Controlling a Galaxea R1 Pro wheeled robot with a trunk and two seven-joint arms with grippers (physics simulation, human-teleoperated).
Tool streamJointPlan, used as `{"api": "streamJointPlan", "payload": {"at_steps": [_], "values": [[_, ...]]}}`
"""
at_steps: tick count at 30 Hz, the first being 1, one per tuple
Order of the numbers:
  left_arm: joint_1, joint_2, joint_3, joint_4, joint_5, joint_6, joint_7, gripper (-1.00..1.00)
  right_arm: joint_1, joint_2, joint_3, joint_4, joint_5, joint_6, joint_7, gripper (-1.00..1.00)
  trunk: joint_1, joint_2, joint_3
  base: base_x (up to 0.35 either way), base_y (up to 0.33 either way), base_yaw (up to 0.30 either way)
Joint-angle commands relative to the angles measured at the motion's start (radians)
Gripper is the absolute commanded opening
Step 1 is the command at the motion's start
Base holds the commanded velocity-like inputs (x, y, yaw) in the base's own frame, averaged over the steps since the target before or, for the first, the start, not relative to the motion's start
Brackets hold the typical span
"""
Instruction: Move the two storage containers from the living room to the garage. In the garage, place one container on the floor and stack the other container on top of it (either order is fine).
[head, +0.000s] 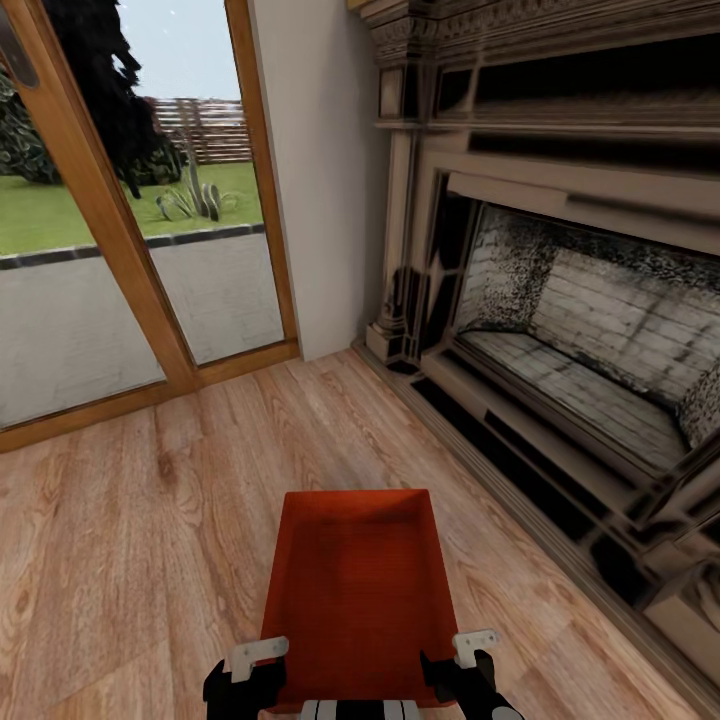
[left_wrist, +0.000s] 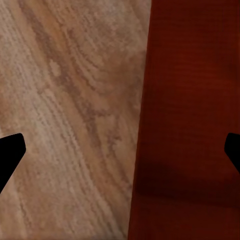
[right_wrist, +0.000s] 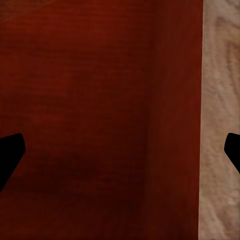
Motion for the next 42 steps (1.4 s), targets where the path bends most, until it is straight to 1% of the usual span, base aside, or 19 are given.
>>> {"api": "streamJointPlan", "payload": {"at_steps": [1, 9, 10, 19, 42], "values": [[0.000, 0.000, -0.002, -0.002, -0.007, 0.008, 0.005, 1.00, 0.000, 0.001, -0.005, 0.001, 0.008, -0.003, 0.005, 1.00, 0.000, 0.000, -0.001, 0.000, 0.000, 0.000], [0.000, 0.000, -0.002, -0.002, -0.004, 0.009, 0.005, 1.00, 0.000, 0.001, -0.005, 0.000, 0.008, -0.003, 0.005, 1.00, 0.000, 0.000, -0.001, 0.000, 0.000, 0.000], [0.000, 0.000, -0.002, -0.002, -0.004, 0.009, 0.005, 1.00, 0.000, 0.001, -0.005, 0.000, 0.008, -0.003, 0.005, 1.00, 0.004, -0.007, -0.004, 0.000, 0.000, 0.000], [0.000, 0.000, -0.002, -0.002, -0.005, 0.009, 0.004, 1.00, 0.000, 0.001, -0.005, 0.000, 0.008, -0.003, 0.005, 1.00, 0.008, -0.009, -0.039, 0.000, 0.000, 0.000], [0.000, 0.000, -0.002, -0.002, -0.004, 0.007, 0.005, 1.00, 0.000, 0.001, -0.006, 0.000, 0.004, -0.004, 0.005, 1.00, 0.008, -0.009, -0.039, 0.000, 0.000, 0.000]]}}
